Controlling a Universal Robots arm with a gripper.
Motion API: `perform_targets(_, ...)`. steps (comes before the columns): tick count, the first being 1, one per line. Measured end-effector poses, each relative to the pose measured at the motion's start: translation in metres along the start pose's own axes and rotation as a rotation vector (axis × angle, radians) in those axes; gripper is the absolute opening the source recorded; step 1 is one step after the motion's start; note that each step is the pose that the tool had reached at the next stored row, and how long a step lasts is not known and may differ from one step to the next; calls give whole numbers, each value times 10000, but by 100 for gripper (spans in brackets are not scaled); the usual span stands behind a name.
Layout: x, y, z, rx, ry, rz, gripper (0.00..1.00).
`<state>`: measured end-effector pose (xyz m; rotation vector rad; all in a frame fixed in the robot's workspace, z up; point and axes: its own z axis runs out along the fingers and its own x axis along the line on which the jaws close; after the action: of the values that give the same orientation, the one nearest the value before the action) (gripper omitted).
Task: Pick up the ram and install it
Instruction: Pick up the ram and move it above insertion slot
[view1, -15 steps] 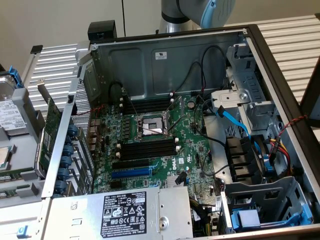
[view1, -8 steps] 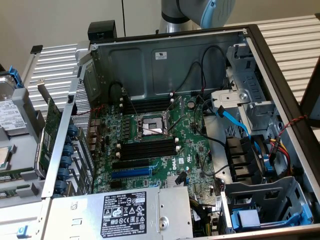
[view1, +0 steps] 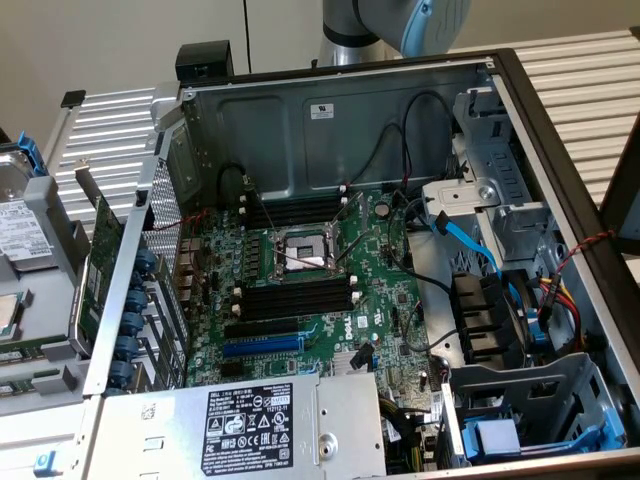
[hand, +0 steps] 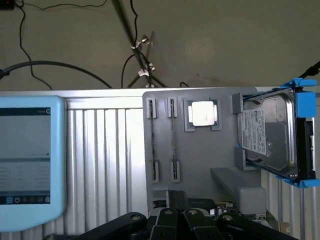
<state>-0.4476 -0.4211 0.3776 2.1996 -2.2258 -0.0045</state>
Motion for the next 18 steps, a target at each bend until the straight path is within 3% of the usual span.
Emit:
perform_targets(5,-1,3,37,18,-1,-205,11)
perform_targets(18,1,34,169,41,-71,-208,11)
